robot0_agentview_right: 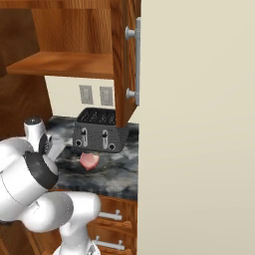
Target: Retrieve the tupperware from the cabinet, then place the raw meat into the tupperware to avoid contamination.
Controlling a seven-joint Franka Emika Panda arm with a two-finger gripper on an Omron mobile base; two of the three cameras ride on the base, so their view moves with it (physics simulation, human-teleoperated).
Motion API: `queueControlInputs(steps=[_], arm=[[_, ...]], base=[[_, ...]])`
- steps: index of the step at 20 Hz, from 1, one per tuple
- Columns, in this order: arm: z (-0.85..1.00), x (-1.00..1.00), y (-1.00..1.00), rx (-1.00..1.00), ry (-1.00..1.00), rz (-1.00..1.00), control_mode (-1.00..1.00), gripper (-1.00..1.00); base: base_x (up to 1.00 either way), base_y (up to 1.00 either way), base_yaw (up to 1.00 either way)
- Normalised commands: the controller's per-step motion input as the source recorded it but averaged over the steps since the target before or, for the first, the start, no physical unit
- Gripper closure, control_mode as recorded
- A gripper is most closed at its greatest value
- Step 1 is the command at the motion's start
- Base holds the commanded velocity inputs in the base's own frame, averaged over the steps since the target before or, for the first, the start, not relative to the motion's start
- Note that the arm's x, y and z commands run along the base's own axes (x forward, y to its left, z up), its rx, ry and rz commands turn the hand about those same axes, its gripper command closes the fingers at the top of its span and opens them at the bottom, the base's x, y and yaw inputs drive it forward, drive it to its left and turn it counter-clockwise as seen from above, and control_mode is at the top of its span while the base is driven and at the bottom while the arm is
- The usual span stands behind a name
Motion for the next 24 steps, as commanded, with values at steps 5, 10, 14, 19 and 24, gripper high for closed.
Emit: queueControlInputs(steps=[5,10,14,19,24], arm=[[-0.27,0.03,0.0,-0.03,-0.08,0.0,-1.0,1.0],[-0.23,0.05,0.02,0.0,-0.03,0.02,-1.0,1.0],[-0.19,0.06,0.0,0.0,0.0,0.02,-1.0,1.0],[-0.12,0.11,0.02,0.0,0.0,0.02,-1.0,1.0],[-0.06,0.1,0.03,0.0,0.0,0.02,-1.0,1.0]], base=[[0.0,0.0,0.0],[0.0,0.0,0.0],[0.0,0.0,0.0],[0.0,0.0,0.0],[0.0,0.0,0.0]])
